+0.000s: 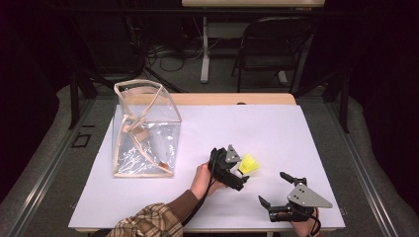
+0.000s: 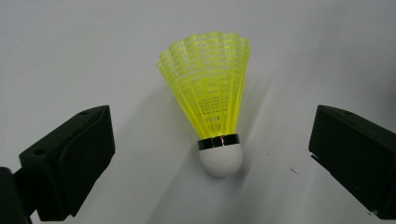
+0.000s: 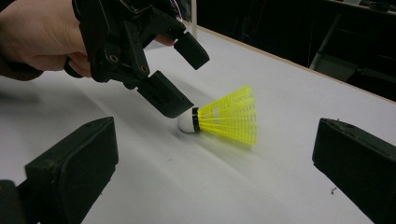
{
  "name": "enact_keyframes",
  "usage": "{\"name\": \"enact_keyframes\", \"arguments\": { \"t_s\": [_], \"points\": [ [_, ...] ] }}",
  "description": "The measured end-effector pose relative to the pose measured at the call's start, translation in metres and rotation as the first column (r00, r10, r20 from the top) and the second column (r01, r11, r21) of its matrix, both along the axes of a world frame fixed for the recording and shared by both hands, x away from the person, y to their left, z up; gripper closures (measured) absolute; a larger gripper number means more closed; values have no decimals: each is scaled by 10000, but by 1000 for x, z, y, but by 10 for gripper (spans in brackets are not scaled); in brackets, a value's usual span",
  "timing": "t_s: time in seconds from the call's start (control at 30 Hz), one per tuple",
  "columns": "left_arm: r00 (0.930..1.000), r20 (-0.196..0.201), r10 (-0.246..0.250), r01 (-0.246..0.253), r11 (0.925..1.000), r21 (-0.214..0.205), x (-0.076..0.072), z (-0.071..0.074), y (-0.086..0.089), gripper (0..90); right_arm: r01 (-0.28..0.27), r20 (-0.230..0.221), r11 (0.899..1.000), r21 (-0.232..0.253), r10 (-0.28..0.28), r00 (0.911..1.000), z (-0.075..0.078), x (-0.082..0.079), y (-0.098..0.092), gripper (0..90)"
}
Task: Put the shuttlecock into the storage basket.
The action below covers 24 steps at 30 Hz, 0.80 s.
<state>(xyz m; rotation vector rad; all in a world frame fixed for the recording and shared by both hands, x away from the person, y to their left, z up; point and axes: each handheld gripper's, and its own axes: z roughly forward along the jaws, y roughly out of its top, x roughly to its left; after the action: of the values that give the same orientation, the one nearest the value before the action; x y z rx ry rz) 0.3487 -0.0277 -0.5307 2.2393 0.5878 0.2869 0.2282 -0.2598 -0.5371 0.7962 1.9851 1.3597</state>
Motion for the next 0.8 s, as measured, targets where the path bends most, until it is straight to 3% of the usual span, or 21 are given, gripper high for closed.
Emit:
{"name": "enact_keyframes", "arguments": {
  "t_s": [0.2, 0.43, 0.53, 0.8],
  "points": [
    [10000, -12, 71, -71, 10000, 64, 1, -3, -4, 27, 4, -30, 10000, 19, -4, 10000, 0, 0, 0, 0],
    [10000, -90, 20, -18, 9998, 211, -1, -6, -9, 157, 7, 0, 10000, 8, -7, 10000, 0, 0, 0, 0],
    [9999, -75, 120, -117, 9996, 270, -2, -7, -10, 171, -9, -10, 10000, -10, 9, 10000, 0, 0, 0, 0],
    [9989, -297, 354, -344, 9988, 336, -5, -14, -13, 323, -35, -12, 10000, 0, 35, 10000, 0, 0, 1, 0]
  ]
}}
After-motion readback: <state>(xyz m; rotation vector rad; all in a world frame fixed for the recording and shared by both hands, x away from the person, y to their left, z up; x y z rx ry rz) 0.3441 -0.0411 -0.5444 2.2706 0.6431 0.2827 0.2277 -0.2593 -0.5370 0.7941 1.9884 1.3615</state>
